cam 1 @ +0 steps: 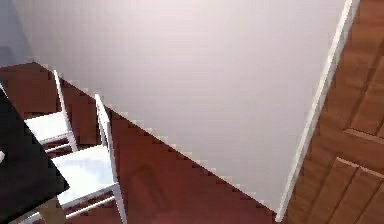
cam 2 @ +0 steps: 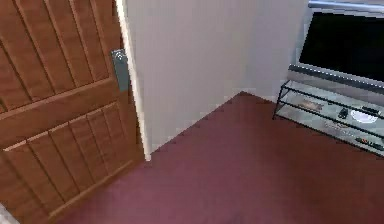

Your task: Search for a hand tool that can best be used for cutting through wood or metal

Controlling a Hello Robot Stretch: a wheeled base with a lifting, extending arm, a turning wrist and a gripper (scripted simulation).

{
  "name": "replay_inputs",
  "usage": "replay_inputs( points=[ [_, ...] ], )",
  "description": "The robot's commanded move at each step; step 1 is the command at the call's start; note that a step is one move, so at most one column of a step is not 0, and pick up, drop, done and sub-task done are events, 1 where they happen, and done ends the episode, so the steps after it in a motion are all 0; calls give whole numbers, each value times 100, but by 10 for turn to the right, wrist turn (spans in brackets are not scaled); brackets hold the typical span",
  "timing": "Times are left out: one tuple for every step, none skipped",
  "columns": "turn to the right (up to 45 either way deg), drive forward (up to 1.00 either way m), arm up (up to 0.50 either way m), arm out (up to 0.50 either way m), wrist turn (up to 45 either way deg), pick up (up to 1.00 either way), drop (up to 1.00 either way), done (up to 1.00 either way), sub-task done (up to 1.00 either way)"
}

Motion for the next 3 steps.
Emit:
replay_inputs(
  points=[
    [0, 100, 0, 0, 0, 0, 0, 0, 0],
    [-60, 0, 0, 0, 0, 0, 0, 0, 0],
    [-30, 0, 0, 0, 0, 0, 0, 0, 0]
  ],
)
